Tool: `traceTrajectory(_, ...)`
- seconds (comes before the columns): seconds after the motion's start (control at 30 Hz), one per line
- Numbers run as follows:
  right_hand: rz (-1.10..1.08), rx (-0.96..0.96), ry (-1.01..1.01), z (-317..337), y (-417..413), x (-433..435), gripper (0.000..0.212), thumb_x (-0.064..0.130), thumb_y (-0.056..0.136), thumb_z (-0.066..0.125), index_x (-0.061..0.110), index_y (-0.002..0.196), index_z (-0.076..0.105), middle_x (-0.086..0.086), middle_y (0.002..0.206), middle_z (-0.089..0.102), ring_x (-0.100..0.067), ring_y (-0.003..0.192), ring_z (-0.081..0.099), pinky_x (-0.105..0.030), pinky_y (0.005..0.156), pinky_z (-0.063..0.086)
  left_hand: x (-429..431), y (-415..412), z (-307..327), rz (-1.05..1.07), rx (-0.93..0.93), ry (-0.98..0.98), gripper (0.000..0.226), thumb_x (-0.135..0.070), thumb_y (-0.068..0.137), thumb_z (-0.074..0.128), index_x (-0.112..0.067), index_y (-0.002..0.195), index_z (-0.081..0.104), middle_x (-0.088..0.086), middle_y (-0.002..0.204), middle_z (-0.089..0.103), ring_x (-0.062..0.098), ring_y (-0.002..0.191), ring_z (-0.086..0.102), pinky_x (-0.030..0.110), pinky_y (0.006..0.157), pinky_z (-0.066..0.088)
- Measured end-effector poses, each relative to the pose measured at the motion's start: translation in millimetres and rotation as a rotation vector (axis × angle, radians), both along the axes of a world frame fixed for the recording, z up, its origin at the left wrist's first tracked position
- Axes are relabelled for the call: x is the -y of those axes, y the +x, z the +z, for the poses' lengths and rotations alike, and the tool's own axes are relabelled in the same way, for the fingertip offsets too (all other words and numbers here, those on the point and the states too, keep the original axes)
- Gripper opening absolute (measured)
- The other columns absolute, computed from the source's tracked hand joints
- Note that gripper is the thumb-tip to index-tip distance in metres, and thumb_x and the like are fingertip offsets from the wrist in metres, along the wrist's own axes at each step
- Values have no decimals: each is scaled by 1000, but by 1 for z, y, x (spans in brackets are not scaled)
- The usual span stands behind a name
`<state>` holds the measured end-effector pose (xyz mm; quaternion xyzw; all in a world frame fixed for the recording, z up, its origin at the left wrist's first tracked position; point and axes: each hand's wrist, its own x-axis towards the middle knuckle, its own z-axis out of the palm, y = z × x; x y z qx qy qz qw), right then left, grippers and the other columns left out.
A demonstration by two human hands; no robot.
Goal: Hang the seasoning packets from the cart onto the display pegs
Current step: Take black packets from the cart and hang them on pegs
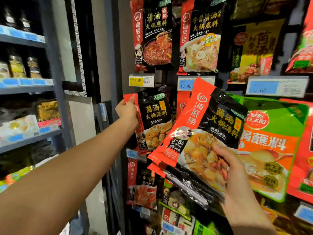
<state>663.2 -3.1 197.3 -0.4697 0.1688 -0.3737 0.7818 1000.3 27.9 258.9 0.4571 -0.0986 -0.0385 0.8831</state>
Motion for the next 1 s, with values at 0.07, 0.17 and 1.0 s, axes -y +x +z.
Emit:
traceTrajectory(0.07,-13,19,-16,0,1,-1,33,34,64,74,18,92,83,-11,95,80,-23,76,78,-28,56,59,2,-4,-4,-14,25,14,20,-14,96,68,-17,76,67,2,68,62,14,58,56,31,63,52)
traceTrajectory(0.17,-16,58,-26,0,3,-4,42,29,64,73,12,102,80,-11,89,80,-22,71,77,-26,50,58,1,-7,-5,-11,17,5,19,-12,97,66,-17,78,67,3,73,66,16,64,62,36,70,59)
traceTrajectory(1.0,-9,50,-25,10,6,-13,16,22,78,70,15,91,76,-4,73,77,-12,57,73,-20,42,52,-1,13,43,170,116,306,10,-15,82,71,-13,72,69,7,82,73,25,82,73,39,77,61)
